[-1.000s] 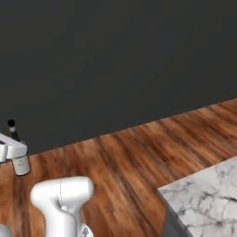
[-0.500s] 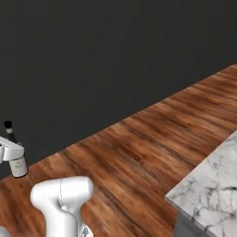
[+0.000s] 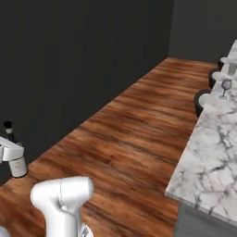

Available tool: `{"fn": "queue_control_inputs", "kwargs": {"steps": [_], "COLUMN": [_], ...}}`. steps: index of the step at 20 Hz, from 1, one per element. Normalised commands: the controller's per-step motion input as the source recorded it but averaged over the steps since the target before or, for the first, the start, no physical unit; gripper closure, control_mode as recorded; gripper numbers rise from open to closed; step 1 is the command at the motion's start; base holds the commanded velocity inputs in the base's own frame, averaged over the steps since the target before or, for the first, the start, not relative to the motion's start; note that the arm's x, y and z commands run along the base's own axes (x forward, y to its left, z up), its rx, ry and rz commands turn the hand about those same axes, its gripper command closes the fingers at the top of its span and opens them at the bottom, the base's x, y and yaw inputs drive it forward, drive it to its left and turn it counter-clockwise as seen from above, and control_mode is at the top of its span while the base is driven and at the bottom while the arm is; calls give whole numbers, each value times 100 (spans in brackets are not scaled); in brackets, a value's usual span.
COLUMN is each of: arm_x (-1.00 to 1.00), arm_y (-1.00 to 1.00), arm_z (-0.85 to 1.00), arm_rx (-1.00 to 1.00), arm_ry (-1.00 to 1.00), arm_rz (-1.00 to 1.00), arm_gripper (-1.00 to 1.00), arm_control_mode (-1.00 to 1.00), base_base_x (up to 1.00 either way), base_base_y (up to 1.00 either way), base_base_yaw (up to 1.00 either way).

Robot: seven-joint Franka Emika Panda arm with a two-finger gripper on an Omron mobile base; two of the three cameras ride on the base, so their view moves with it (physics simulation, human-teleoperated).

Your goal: There is a wine glass and glass cup on the dining counter. Place the wine bottle next to the wine glass and the juice bottle next to the glass cup.

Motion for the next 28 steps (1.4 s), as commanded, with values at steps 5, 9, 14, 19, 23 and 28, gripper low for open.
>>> {"fn": "queue_control_inputs", "kwargs": {"steps": [5, 9, 14, 19, 23, 28], "arm_x": [0, 0, 0, 0, 0, 0], "arm_y": [0, 0, 0, 0, 0, 0], "arm_z": [0, 0, 0, 0, 0, 0], "arm_rx": [0, 0, 0, 0, 0, 0], "arm_ry": [0, 0, 0, 0, 0, 0], "arm_rz": [0, 0, 0, 0, 0, 0], "arm_gripper": [100, 100, 100, 100, 100, 100], "arm_control_mode": [100, 100, 100, 100, 100, 100], "base_base_x": [60, 67, 78, 77, 76, 76], "base_base_y": [35, 38, 36, 36, 37, 37], "base_base_yaw": [-50, -38, -28, -28, -29, -29]}}
